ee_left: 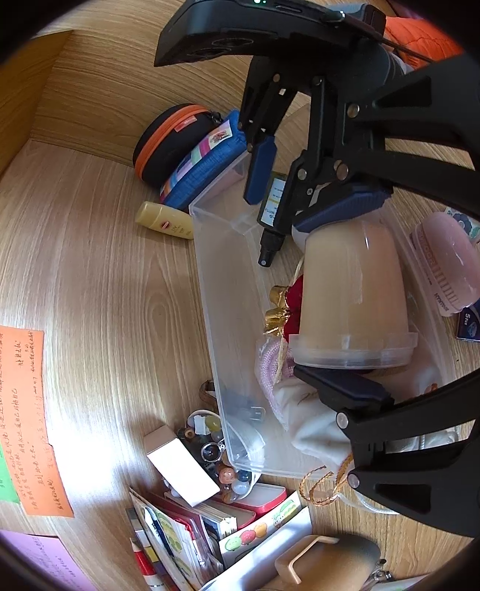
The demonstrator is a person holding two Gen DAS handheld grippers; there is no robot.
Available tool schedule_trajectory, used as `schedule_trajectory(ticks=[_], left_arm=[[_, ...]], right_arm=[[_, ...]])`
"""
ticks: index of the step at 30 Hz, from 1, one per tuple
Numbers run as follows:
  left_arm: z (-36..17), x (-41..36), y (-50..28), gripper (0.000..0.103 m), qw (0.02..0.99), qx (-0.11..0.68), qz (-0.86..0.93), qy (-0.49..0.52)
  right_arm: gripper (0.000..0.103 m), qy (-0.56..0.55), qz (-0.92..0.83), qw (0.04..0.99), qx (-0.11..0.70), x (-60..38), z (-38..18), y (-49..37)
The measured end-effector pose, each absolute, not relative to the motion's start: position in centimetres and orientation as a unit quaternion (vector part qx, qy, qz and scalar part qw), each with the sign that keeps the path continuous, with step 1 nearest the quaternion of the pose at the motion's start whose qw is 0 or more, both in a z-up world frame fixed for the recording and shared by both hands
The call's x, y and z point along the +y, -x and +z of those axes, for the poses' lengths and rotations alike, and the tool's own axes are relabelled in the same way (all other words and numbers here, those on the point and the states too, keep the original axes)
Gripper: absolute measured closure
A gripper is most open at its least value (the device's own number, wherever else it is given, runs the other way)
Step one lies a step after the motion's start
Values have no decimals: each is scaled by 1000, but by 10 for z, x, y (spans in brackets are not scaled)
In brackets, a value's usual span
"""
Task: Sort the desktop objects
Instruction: 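Lower the jar and bottle into the box and open both grippers, then withdraw both grippers from the box toward the remaining items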
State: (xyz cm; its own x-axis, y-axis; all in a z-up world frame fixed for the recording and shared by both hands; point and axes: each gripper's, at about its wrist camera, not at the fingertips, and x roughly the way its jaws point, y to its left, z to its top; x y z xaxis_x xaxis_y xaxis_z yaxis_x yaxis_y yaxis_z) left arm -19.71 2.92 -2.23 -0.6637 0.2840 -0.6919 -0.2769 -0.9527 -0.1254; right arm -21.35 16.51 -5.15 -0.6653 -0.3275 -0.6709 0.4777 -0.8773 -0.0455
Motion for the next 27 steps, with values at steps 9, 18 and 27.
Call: schedule_trajectory(ticks=[9, 18, 27], left_arm=[[-17, 27, 191, 20, 129, 6, 922, 364], [4, 10, 175, 10, 111, -14, 935, 337], [9, -7, 159, 8, 86, -34, 936, 338]], right_arm=[[49, -328, -915, 203, 120, 168, -45, 210], [27, -287, -931, 193, 120, 170, -21, 194], [21, -305, -925, 198, 108, 170, -13, 181]])
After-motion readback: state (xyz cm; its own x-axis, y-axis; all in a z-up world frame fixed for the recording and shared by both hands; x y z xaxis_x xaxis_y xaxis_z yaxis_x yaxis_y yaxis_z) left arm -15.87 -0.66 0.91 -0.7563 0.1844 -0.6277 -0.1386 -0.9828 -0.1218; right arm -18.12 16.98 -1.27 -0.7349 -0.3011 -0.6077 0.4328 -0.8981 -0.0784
